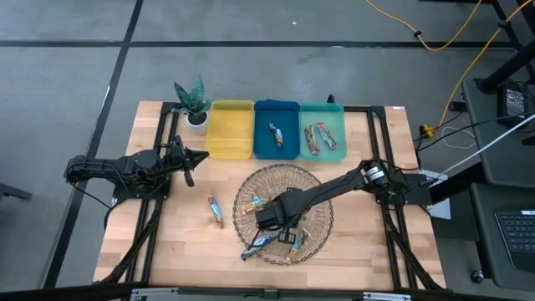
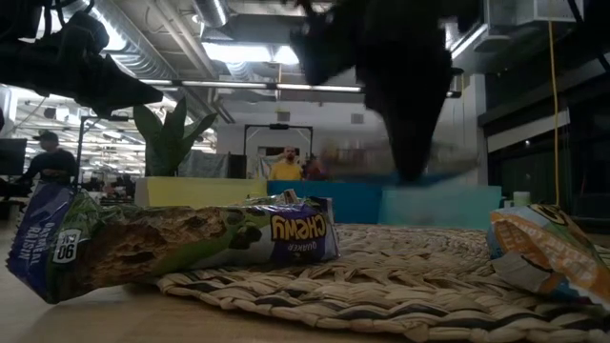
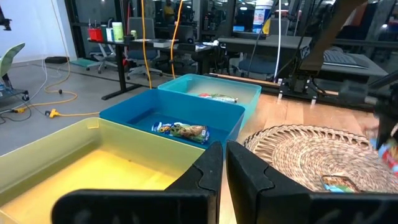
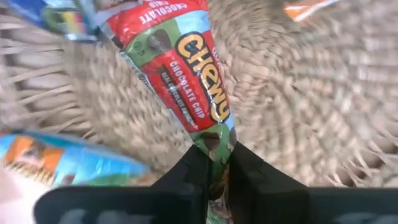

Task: Pick and place Granola Bars by type
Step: Put the red granola bar into the green bin

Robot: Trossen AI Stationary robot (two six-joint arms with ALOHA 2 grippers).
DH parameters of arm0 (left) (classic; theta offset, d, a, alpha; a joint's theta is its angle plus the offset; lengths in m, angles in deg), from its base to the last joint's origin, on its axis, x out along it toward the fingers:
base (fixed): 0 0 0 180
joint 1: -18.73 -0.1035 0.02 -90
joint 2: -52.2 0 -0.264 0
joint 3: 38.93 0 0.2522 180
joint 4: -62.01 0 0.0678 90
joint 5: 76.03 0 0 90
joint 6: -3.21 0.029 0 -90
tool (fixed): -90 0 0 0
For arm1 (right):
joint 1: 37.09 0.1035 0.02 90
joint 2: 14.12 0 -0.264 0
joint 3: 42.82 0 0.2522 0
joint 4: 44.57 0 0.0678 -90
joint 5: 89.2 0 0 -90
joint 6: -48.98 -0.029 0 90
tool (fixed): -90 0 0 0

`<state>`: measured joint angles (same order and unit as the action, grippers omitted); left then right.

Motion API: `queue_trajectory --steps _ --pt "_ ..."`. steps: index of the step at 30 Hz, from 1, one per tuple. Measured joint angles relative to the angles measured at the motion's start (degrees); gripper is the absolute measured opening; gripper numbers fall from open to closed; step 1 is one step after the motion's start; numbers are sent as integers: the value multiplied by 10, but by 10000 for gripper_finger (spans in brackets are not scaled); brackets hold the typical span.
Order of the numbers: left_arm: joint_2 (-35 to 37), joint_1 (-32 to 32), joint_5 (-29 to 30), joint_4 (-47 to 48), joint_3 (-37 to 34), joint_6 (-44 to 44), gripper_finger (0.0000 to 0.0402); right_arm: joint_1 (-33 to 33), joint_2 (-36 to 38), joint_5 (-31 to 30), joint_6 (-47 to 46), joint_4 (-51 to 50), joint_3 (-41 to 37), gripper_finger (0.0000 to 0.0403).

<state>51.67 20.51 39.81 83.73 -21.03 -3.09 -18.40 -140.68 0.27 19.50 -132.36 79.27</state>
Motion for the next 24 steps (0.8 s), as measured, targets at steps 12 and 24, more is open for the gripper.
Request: queue_trajectory --steps 12,24 --pt "0 0 0 0 0 0 16 -26 149 -86 -34 -35 0 36" --pt "0 0 0 0 0 0 16 -91 311 -165 12 -27 0 36"
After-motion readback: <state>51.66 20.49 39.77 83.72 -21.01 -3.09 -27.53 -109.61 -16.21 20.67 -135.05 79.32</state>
